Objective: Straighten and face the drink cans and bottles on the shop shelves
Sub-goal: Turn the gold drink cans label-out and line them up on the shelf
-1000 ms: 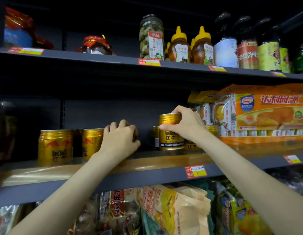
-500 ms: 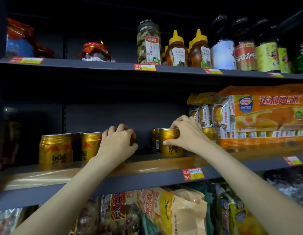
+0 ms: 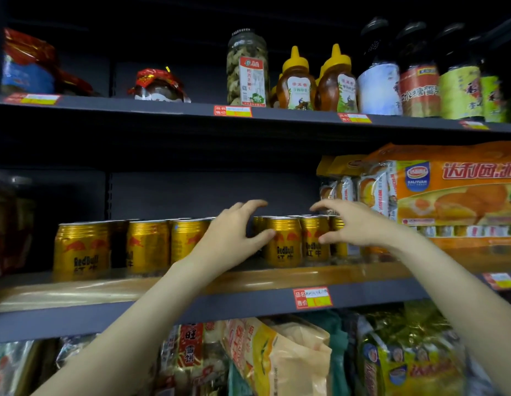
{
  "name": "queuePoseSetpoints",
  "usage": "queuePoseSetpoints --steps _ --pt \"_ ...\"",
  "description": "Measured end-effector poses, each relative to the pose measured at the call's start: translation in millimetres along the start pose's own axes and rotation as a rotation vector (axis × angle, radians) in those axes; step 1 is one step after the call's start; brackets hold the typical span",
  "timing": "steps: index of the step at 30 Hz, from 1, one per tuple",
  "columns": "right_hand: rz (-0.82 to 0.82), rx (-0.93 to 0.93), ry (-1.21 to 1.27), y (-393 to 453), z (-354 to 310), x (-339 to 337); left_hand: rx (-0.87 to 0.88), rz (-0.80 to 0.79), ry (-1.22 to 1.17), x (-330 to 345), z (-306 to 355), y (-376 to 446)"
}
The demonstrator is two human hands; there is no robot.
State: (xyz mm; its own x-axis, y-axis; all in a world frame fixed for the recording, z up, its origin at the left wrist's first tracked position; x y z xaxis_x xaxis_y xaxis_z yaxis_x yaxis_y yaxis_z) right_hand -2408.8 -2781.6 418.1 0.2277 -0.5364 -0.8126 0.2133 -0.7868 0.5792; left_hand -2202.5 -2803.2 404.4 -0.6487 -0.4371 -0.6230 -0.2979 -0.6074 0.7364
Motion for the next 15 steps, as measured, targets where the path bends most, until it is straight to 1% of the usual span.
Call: queuePoseSetpoints --steps 2,4,6,10,15 --pt "0.002 0.001 -0.045 -1 9 -1 0.010 -0.092 -0.051 13 13 4" --pt "0.040 -0.030 -0.048 0 11 1 0.005 -0.137 -0.021 24 18 9" --pt "0.096 -0.061 -0.053 2 11 6 -0.015 -0.141 -0.016 28 17 13" --pt "0.282 -0.102 0.023 6 12 6 -0.038 -0.133 -0.015 32 15 16" --pt "0.273 -0.123 0.043 10 23 1 -0.080 -0.108 0.008 37 13 21"
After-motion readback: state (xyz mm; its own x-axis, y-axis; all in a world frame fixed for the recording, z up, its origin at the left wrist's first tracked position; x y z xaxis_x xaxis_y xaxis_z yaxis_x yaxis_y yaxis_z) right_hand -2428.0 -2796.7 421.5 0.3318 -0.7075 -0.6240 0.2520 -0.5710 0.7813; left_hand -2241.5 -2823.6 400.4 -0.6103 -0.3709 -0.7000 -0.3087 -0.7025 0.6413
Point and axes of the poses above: each hand's wrist, its own y-axis towards the middle knuckle, its own x-axis out of the palm, z = x × y, the point moved 4 cm from there along y, towards the middle knuckle, and after that the axes turned 10 degrees about -x, right-handed, at the moved point
